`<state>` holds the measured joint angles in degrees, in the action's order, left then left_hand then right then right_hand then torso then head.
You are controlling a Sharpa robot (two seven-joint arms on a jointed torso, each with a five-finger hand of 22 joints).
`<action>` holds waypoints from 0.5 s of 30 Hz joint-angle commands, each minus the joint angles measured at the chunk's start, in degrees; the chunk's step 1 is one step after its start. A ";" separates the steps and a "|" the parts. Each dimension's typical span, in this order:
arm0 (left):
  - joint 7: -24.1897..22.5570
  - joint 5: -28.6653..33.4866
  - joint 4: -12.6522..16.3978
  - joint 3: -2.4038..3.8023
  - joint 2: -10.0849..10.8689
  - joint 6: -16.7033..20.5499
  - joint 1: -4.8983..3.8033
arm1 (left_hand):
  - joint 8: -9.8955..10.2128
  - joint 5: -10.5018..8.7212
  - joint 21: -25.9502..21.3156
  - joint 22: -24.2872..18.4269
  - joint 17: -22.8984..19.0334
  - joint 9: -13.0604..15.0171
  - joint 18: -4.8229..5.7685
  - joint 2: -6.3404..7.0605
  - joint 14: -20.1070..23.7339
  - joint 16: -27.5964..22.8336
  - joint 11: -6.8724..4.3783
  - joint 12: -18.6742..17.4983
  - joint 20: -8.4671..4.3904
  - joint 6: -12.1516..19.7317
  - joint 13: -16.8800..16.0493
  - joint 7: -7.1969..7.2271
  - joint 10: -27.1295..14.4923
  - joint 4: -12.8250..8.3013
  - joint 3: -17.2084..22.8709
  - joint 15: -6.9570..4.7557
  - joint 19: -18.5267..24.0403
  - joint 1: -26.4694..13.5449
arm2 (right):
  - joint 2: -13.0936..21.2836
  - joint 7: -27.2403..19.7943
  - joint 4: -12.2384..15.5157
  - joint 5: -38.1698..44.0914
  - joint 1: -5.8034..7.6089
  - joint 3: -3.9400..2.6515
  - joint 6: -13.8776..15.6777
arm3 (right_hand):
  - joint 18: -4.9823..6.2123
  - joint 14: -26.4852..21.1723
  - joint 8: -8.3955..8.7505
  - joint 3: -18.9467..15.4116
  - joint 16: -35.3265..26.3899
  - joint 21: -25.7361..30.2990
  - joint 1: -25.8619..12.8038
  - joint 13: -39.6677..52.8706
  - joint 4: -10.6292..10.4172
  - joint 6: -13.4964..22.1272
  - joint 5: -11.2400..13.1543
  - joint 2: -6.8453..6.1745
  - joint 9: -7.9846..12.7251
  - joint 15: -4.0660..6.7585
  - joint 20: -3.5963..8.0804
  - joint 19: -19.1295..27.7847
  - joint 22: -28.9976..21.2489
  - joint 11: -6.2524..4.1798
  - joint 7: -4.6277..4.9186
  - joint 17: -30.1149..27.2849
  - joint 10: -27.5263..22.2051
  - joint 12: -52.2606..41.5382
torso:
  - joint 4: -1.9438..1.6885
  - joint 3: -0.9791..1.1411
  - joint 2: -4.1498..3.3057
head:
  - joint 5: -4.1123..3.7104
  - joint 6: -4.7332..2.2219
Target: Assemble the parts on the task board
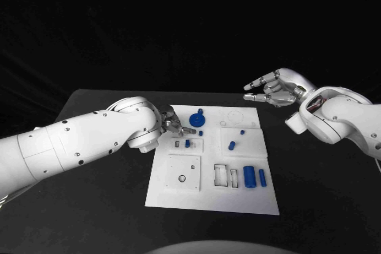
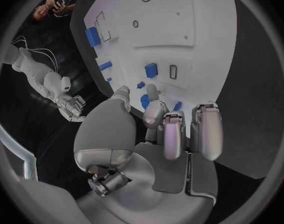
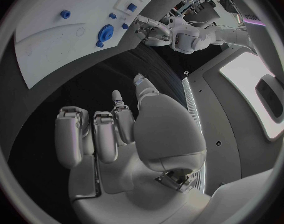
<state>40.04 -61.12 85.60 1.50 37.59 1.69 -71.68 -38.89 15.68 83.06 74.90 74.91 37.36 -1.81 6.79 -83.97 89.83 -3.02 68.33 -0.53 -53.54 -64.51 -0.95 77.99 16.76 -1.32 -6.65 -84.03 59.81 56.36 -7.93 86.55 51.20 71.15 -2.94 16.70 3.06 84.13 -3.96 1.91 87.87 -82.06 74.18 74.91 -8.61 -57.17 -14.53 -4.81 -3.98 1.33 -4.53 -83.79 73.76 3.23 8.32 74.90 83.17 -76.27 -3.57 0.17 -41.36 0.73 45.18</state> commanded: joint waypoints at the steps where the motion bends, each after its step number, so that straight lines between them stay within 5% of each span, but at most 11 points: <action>1: 2.13 4.04 -0.76 0.56 0.38 -4.72 -1.58 | 2.02 -0.31 -2.14 2.50 15.09 -1.36 -1.02 -0.42 -6.03 0.17 0.86 -3.76 0.74 2.06 4.07 -1.01 -2.75 -0.06 -0.70 0.92 -2.00 2.37 | -0.14 -0.64 -0.20 -0.18 -0.11 0.02 -0.68 | 0.30 4.84 -0.08 -0.32 -0.22 0.36 -0.29 6.03 -0.07 0.33 0.06 0.13 -0.08 -0.19 -0.14 0.11 -0.05 0.00 -0.11 10.75 -0.46 0.33 | -0.01 0.02 0.00 | -0.12 -0.26; 5: 1.52 5.42 -3.77 0.91 0.23 -12.38 -4.46 | 6.43 -0.37 -5.23 -1.26 15.09 -4.90 -1.77 -1.61 -6.03 0.17 2.69 -8.16 1.98 5.26 8.89 -3.01 -5.97 -0.28 -0.23 2.27 -0.73 6.98 | -0.22 -0.64 -0.46 -0.26 -0.16 0.07 -0.72 | 0.30 4.84 -0.08 -0.32 -0.22 0.36 -0.29 6.03 -0.07 0.33 0.06 0.13 -0.08 -0.19 -0.14 0.11 -0.05 0.00 -0.11 10.75 -0.46 0.33 | -0.01 0.05 -0.01 | -0.07 -0.61; 9: 0.74 4.21 -9.21 1.02 -1.67 -16.44 -7.06 | 8.56 -1.10 -5.58 -1.48 15.09 -7.31 -1.86 -1.75 -6.03 0.17 3.35 -8.07 2.74 5.47 9.20 -3.84 -5.90 -0.08 -1.37 3.03 -0.76 7.44 | -0.34 -0.62 -0.68 -0.29 -0.20 0.11 -0.71 | 0.30 4.84 -0.08 -0.32 -0.22 0.36 -0.29 6.03 -0.07 0.33 0.06 0.13 -0.08 -0.19 -0.14 0.11 -0.05 0.00 -0.11 10.75 -0.46 0.33 | -0.08 0.14 0.01 | 0.07 -0.83; 12: 0.13 1.87 -13.46 1.00 -3.49 -18.11 -8.09 | 8.57 -7.90 -5.17 -0.83 15.09 -8.32 -1.77 -1.84 -6.03 0.17 3.07 -6.81 2.82 3.52 8.23 -3.52 -4.89 -0.14 -3.10 2.94 -1.10 5.83 | -0.47 -0.59 -0.77 -0.30 -0.21 0.12 -0.73 | 0.30 4.84 -0.08 -0.32 -0.22 0.36 -0.29 6.03 -0.07 0.33 0.06 0.13 -0.08 -0.19 -0.14 0.11 -0.05 0.00 -0.11 10.75 -0.46 0.33 | 0.05 0.14 -0.13 | 0.27 -1.14; 15: -0.38 0.41 -16.33 0.93 -4.92 -18.84 -8.49 | 8.56 -9.76 -4.98 -0.53 15.09 -8.82 -1.71 -1.66 -6.03 0.17 2.94 -6.23 2.75 2.74 7.76 -3.32 -4.45 0.10 -3.83 2.79 -1.25 5.30 | -0.58 -0.59 -0.85 -0.31 -0.22 0.12 -0.75 | 0.30 4.84 -0.08 -0.32 -0.22 0.36 -0.29 6.03 -0.07 0.33 0.06 0.13 -0.08 -0.19 -0.14 0.11 -0.05 0.00 -0.11 10.75 -0.46 0.33 | -0.02 0.09 -0.11 | 0.43 -1.20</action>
<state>40.05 -58.58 69.85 2.46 32.92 -12.25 -80.10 -30.43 6.17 77.91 74.41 74.90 28.58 -2.72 5.06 -84.06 89.83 -0.11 61.93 1.93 -50.58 -56.73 -4.19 73.15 16.90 -4.98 -3.88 -83.82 65.46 55.87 -7.98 85.72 50.93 70.97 -2.81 16.68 3.05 84.13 -3.96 1.91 87.87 -82.07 74.19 74.91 -8.61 -57.17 -14.53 -4.82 -3.97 1.33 -4.53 -83.79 73.76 3.23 8.32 74.94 83.17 -76.27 -3.57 0.27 -41.42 1.02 44.10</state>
